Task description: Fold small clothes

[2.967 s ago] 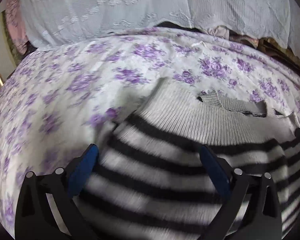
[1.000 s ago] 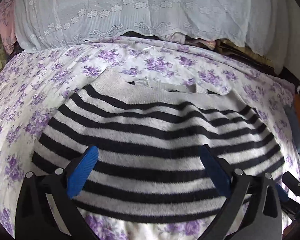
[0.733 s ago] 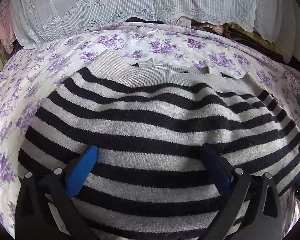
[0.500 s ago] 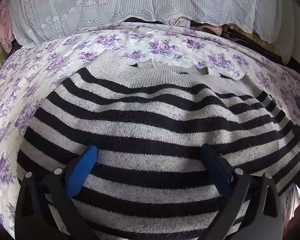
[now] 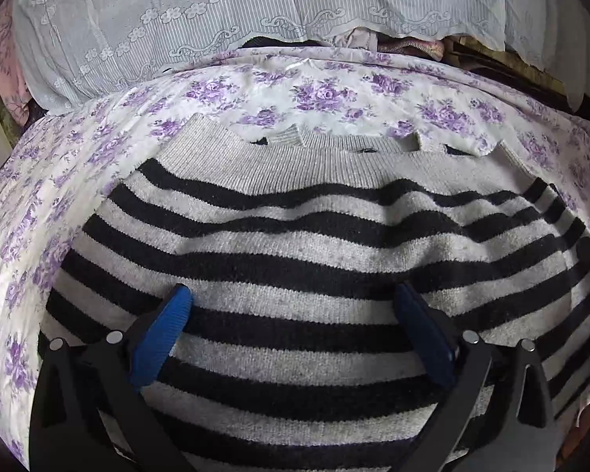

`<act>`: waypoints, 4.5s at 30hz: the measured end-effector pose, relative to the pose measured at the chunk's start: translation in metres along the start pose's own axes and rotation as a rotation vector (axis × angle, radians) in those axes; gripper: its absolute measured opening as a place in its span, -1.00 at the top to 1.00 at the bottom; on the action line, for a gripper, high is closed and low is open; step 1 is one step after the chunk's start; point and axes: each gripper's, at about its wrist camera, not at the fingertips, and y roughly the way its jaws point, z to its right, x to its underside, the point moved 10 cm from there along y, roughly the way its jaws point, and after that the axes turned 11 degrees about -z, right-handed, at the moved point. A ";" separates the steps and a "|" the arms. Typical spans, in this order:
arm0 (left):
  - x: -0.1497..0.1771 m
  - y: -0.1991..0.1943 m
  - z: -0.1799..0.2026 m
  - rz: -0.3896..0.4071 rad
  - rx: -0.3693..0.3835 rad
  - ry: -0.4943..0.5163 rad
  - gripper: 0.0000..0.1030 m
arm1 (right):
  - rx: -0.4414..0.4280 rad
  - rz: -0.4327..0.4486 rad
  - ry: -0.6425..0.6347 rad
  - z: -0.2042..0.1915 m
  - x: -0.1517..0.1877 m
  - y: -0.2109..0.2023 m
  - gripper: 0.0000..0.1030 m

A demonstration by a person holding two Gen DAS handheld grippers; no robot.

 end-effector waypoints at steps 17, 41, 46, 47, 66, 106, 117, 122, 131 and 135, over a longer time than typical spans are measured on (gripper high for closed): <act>0.004 -0.002 -0.001 -0.003 -0.020 0.007 -0.92 | -0.013 -0.007 0.031 0.008 0.003 0.002 0.44; 0.034 -0.021 -0.168 -0.027 -0.066 -0.284 -0.92 | 0.006 -0.031 0.045 0.012 0.003 0.008 0.45; 0.033 -0.021 -0.160 -0.029 -0.021 -0.277 -0.92 | 0.004 -0.043 0.048 0.012 0.003 0.009 0.45; 0.034 -0.021 -0.160 -0.031 -0.021 -0.278 -0.92 | 0.002 -0.042 0.048 0.012 0.003 0.008 0.45; 0.028 -0.011 -0.147 -0.056 -0.068 -0.205 -0.92 | 0.092 -0.044 -0.001 -0.001 0.000 0.000 0.55; 0.003 -0.031 -0.130 -0.023 0.153 -0.225 -0.92 | 0.084 -0.042 -0.306 -0.171 0.032 -0.023 0.59; -0.056 -0.009 -0.046 -0.077 0.103 -0.052 -0.92 | 0.107 -0.093 -0.445 -0.200 0.062 -0.014 0.59; -0.080 -0.013 -0.032 -0.034 0.111 -0.025 -0.91 | 0.125 -0.104 -0.499 -0.211 0.072 -0.006 0.59; -0.090 -0.039 -0.050 0.067 0.102 -0.051 -0.84 | 0.146 -0.093 -0.556 -0.225 0.078 -0.004 0.58; -0.093 -0.049 -0.068 0.093 0.099 -0.092 -0.81 | 0.143 -0.103 -0.580 -0.241 0.081 -0.001 0.58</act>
